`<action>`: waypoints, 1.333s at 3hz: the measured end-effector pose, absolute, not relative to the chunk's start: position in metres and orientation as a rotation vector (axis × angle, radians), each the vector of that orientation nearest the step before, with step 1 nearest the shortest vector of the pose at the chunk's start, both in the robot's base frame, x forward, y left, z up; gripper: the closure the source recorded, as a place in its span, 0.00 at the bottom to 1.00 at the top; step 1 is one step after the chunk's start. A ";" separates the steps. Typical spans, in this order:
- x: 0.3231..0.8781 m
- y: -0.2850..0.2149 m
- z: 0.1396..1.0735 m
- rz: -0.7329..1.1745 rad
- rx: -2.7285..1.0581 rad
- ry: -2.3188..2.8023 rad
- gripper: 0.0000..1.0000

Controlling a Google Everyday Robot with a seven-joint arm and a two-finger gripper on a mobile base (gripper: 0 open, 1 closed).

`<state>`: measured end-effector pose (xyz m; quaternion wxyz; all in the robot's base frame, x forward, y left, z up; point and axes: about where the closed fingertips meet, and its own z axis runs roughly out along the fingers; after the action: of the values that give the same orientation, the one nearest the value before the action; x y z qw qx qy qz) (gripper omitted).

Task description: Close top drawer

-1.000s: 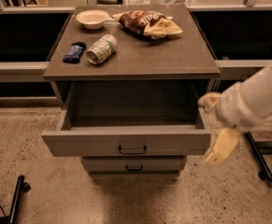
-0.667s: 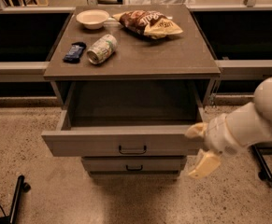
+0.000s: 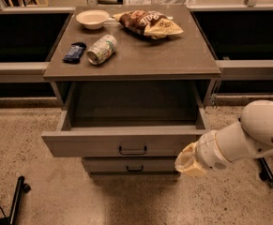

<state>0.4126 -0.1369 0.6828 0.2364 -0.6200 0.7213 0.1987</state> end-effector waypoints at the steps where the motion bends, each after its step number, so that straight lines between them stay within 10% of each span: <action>1: 0.412 -0.132 0.682 0.551 -1.703 1.966 1.00; 3: 0.464 -0.107 0.620 0.480 -1.521 1.843 0.98; 4: 0.484 -0.102 0.599 0.423 -1.447 1.812 0.77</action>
Offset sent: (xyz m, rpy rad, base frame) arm 0.0654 0.0332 -0.0607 0.2351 -0.2795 -0.1343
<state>0.4843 -0.1019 0.5988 0.3823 -0.5673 0.7103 0.1659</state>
